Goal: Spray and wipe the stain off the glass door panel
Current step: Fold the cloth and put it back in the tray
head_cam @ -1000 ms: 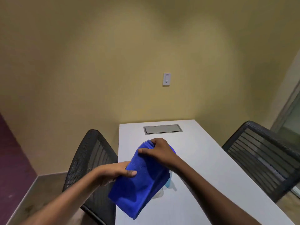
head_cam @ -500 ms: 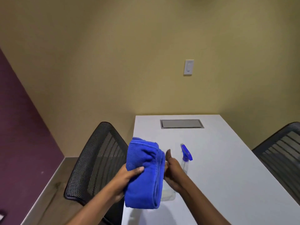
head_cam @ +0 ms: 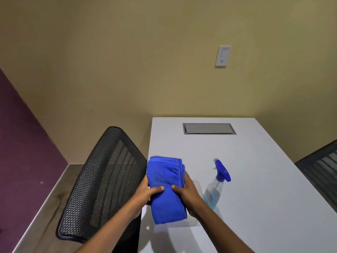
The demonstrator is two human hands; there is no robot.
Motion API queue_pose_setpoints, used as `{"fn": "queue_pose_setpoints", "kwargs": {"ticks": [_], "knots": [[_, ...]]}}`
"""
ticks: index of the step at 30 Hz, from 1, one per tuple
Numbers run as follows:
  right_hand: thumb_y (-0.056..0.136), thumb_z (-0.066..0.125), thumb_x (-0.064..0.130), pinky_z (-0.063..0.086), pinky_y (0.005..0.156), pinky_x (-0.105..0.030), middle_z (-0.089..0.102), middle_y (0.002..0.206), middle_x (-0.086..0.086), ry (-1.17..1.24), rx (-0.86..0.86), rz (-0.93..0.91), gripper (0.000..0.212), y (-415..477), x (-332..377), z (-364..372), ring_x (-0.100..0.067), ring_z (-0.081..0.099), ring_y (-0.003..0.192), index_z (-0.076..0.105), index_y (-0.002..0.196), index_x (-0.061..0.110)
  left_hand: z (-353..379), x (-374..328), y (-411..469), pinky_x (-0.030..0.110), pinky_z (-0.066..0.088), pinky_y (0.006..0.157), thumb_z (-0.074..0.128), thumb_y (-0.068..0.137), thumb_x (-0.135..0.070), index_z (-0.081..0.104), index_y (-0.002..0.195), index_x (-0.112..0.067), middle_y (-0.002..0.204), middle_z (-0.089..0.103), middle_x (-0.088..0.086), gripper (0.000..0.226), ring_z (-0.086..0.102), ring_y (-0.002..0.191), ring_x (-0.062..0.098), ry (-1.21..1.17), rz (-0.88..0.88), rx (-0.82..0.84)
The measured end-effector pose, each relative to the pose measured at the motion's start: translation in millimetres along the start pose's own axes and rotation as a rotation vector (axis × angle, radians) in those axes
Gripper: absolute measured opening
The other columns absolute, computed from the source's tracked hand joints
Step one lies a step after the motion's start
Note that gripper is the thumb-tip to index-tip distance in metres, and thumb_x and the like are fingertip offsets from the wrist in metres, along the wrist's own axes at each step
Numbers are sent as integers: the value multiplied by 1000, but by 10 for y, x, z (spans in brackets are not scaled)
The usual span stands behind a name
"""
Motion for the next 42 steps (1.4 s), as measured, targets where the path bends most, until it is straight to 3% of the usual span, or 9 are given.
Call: {"fn": "queue_pose_setpoints", "kwargs": {"ticks": [9, 12, 16, 21, 24, 29, 34, 38, 42], "knots": [[71, 66, 8, 59, 85, -45, 70, 117, -9, 145, -93, 74, 50, 289, -402, -223, -29, 70, 103, 63, 118, 25, 64, 252, 536, 22, 52, 64, 64, 66, -16, 55, 119, -42, 108, 72, -13, 60, 69, 97, 11, -16, 11, 73], [81, 67, 19, 56, 89, -51, 67, 118, -26, 263, -25, 155, 40, 348, -462, -225, -42, 66, 106, 64, 118, 4, 109, 356, 636, 31, 51, 73, 67, 64, -29, 60, 117, -39, 104, 74, -9, 55, 68, 94, 14, -29, -109, 183], [87, 69, 31, 57, 87, -46, 68, 118, -25, 286, 48, 259, 46, 428, -549, -178, -41, 66, 108, 62, 121, 2, 116, 505, 749, 38, 53, 86, 75, 62, -50, 67, 115, -32, 112, 74, 1, 56, 69, 104, 22, -88, -172, 225], [93, 65, 29, 59, 76, -37, 74, 109, -17, 250, -23, 267, 29, 529, -673, -195, -34, 72, 99, 70, 111, 8, 69, 550, 805, 29, 55, 67, 75, 69, -34, 70, 108, -23, 103, 76, 3, 42, 73, 93, 20, -65, -121, 80], [97, 58, 19, 59, 72, -32, 75, 106, -11, 130, -52, 237, 19, 597, -716, -175, -27, 74, 94, 68, 111, 12, 60, 610, 834, 35, 58, 72, 73, 77, -24, 69, 106, -11, 102, 75, 11, 32, 72, 94, 26, -44, -81, -68], [79, 64, 14, 60, 85, -43, 71, 111, -6, 32, -85, 172, 39, 670, -746, -196, -25, 70, 98, 59, 117, 20, 50, 652, 862, 48, 56, 88, 74, 85, -17, 54, 122, -19, 103, 68, 6, 42, 67, 97, 22, 130, -43, -195], [67, 60, 18, 56, 88, -36, 65, 118, 1, -144, -24, 192, 60, 682, -952, -264, -18, 65, 105, 51, 126, 26, 38, 690, 857, 32, 48, 64, 71, 84, -34, 47, 131, -24, 86, 63, -11, 53, 64, 80, 13, 540, -36, -257], [74, 51, 1, 53, 69, -31, 65, 93, -5, -200, -37, 289, 26, 670, -1189, -299, -19, 63, 80, 55, 95, 16, 56, 765, 801, 28, 38, 68, 67, 80, -50, 49, 129, -27, 84, 61, -16, 57, 63, 84, 13, 952, -2, -313], [74, 51, 8, 43, 65, -35, 56, 77, -10, -175, 2, 287, 8, 691, -1207, -254, -23, 52, 73, 56, 81, 10, 118, 803, 797, 30, 47, 72, 58, 87, -47, 58, 110, -23, 94, 67, -6, 34, 64, 89, 18, 1132, 176, -318]]}}
Point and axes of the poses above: each hand's wrist, its own y-axis towards the middle knuckle, its own z-axis out of the palm, x = y × z, the point moved 4 cm from there along y, towards the middle knuckle
